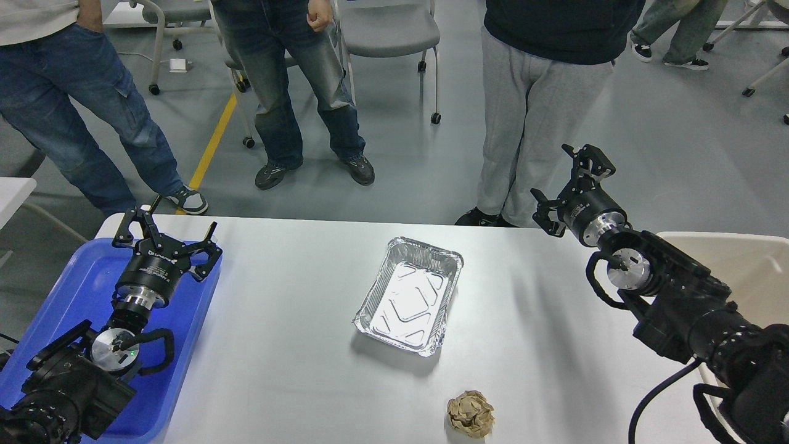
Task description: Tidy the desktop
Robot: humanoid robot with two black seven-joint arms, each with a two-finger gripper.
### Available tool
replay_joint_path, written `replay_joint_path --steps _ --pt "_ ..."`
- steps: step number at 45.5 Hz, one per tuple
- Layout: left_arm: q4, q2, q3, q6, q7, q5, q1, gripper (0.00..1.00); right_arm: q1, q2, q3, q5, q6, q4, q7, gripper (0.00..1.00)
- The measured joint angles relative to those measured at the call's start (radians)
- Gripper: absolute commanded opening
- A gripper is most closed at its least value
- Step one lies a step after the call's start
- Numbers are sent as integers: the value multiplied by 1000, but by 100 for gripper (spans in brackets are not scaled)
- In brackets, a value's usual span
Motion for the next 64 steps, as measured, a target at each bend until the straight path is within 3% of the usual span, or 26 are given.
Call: replay_joint_path --steps 21,46,64 --pt "0 0 0 0 0 0 0 100 39 58 3 2 -67 -153 14 100" --pt "0 0 0 0 0 0 0 100 46 63 9 6 -94 -172 19 100" --pt "0 0 0 0 0 0 0 100 45 66 12 10 -38 -156 19 100"
